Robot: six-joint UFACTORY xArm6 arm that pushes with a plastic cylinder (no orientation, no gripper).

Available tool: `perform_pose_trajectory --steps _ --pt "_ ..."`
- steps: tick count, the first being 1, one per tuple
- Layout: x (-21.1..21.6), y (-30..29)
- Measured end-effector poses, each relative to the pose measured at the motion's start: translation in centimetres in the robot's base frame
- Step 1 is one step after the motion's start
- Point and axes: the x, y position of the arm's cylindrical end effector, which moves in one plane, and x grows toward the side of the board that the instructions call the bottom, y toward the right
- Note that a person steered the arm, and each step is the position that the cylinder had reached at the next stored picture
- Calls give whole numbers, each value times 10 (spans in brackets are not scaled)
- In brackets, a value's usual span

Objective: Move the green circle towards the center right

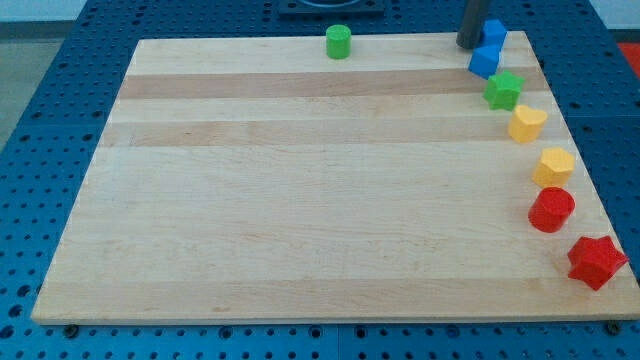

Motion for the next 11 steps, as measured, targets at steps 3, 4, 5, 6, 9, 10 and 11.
perform_pose_trajectory --steps 3,4,5,6,9,10,11 --pt "77 -119" --pt "125 -190" --pt "124 -310" --pt "40 -335" --pt "-19 -279" --pt "-19 -252" --pt "-19 -202"
